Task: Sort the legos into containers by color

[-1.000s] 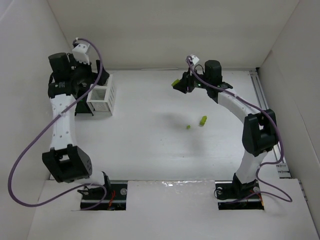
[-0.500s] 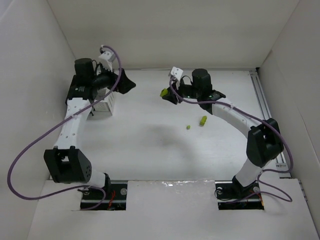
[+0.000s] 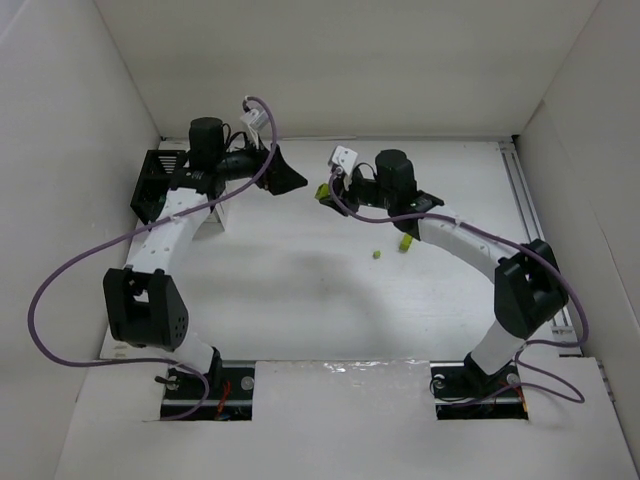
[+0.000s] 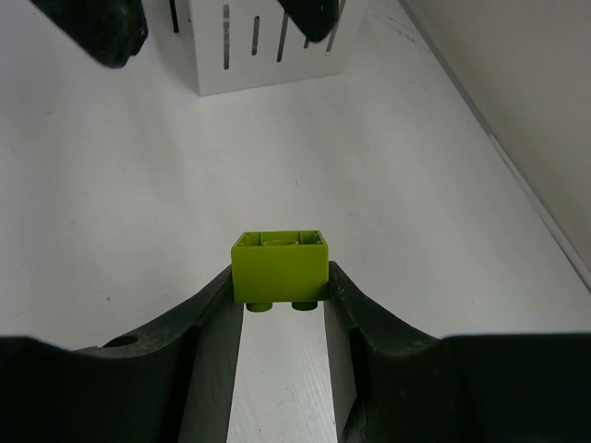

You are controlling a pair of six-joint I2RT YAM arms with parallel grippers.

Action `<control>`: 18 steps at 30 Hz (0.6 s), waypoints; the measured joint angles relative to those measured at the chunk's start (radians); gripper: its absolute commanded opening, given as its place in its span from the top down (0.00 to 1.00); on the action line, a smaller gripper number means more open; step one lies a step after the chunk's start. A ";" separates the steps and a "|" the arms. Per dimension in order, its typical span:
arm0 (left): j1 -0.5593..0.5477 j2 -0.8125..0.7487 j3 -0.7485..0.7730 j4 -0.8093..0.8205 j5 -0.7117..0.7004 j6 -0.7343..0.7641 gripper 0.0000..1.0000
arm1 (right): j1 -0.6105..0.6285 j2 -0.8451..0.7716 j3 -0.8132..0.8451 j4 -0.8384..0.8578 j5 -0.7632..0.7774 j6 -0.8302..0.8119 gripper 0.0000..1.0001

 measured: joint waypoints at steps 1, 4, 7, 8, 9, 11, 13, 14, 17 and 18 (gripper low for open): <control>0.000 0.008 -0.005 0.012 0.033 -0.020 0.00 | -0.001 -0.003 -0.009 0.016 0.000 0.000 1.00; 0.000 0.035 -0.019 0.056 0.103 -0.078 0.00 | -0.003 -0.003 -0.017 0.045 0.000 0.000 1.00; -0.002 0.060 -0.021 0.071 0.143 -0.114 0.00 | -0.003 -0.003 -0.018 0.080 0.000 0.000 1.00; -0.002 0.066 -0.021 0.071 0.151 -0.120 0.00 | -0.003 -0.003 -0.018 0.092 0.000 0.000 1.00; -0.002 0.073 -0.021 0.071 0.158 -0.125 0.00 | -0.003 -0.003 -0.018 0.102 0.000 0.000 1.00; -0.002 0.087 -0.021 0.071 0.165 -0.133 0.00 | -0.003 -0.003 -0.018 0.123 0.000 0.000 1.00; -0.002 0.098 -0.021 0.070 0.164 -0.139 0.00 | -0.003 -0.003 -0.018 0.137 0.000 0.000 1.00; -0.004 0.103 -0.021 0.070 0.162 -0.140 0.00 | -0.003 -0.003 -0.018 0.142 0.000 -0.001 1.00; -0.008 0.110 -0.021 0.069 0.153 -0.143 0.00 | 0.001 -0.003 -0.018 0.148 0.001 -0.011 1.00; -0.010 0.111 -0.021 0.069 0.149 -0.143 0.00 | 0.003 -0.003 -0.018 0.148 0.002 -0.015 1.00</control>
